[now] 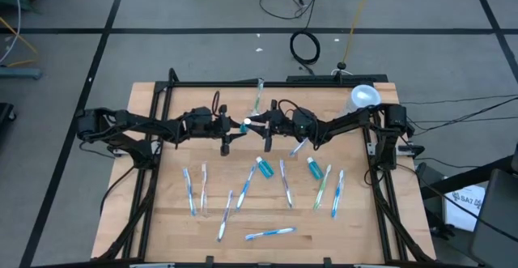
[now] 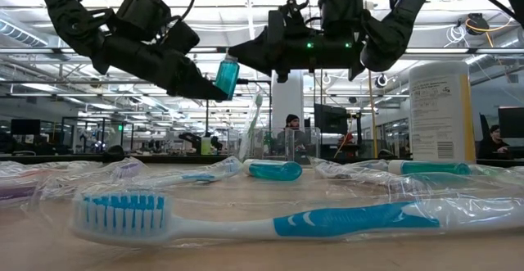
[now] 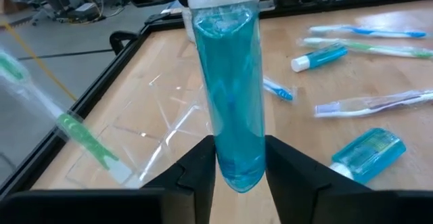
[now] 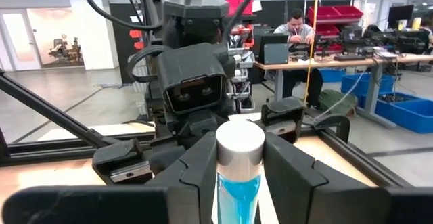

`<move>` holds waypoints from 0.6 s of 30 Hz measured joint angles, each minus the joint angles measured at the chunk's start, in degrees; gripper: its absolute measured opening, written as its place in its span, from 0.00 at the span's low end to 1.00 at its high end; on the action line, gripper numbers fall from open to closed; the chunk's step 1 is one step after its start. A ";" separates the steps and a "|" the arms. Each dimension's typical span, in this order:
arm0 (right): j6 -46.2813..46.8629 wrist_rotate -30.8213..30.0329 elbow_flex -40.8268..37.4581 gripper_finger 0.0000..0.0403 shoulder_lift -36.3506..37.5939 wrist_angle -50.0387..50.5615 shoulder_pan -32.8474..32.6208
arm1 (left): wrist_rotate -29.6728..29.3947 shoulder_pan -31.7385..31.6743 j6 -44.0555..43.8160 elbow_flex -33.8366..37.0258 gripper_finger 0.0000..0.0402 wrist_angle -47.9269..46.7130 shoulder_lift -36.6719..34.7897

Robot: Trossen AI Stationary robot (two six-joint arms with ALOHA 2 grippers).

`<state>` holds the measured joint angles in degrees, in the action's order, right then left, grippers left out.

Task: Pick & Place toothbrushing station
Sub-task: Put the left mouthwash into the middle section of the transparent organizer

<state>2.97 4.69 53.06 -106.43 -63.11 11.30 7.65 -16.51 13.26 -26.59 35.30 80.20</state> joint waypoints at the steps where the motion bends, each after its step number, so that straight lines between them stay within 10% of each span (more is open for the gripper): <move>1: -0.02 -0.12 -0.03 0.25 -0.01 0.20 0.01 | -1.00 0.00 0.16 0.00 0.36 -0.25 -0.01; 10: -0.47 -0.87 -0.07 0.25 -0.07 3.71 0.75 | -4.19 -0.07 -0.75 -0.04 0.60 -1.32 -0.04; 18: -2.88 -13.05 -0.09 0.25 4.50 14.99 1.12 | -4.15 -0.07 -4.45 -0.11 0.66 -9.02 -0.07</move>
<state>0.09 -8.35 52.97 -101.93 -48.12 12.43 3.51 -16.58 8.80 -26.70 26.28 80.14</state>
